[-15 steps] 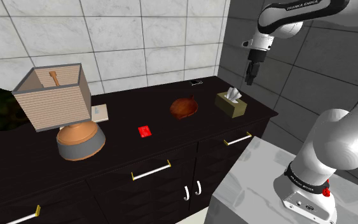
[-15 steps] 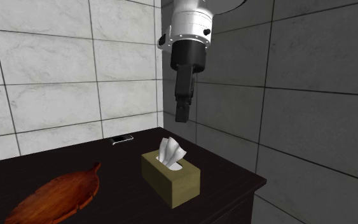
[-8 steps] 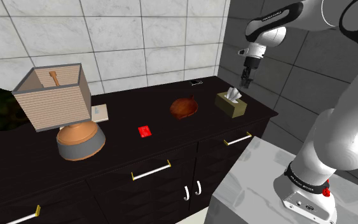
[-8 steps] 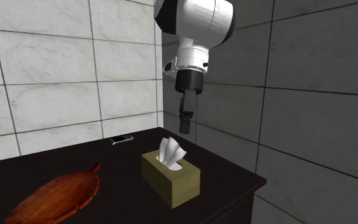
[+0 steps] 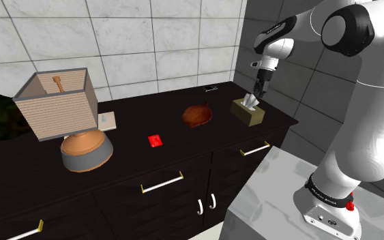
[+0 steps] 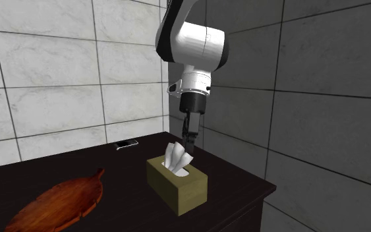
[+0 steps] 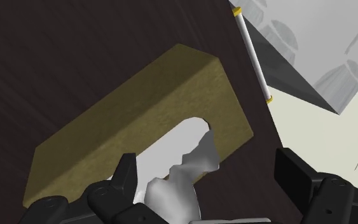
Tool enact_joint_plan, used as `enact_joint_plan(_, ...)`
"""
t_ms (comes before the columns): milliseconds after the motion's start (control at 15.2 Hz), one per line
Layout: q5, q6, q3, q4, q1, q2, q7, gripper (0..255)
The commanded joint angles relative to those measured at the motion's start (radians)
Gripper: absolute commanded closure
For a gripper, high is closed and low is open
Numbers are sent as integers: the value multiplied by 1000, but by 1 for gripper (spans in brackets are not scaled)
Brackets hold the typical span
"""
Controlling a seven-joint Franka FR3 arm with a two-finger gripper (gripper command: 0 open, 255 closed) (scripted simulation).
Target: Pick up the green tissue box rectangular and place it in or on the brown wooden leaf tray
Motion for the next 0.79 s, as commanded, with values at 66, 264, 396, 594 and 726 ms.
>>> enact_joint_plan(66,7,38,5,-37,6,1,-6,0)
enact_joint_plan(264,9,45,6,-44,8,1,-7,0)
enact_joint_plan(396,9,45,6,-44,8,1,-7,0)
enact_joint_plan(594,9,45,6,-44,8,1,-7,0)
enact_joint_plan(726,9,45,6,-44,8,1,-7,255)
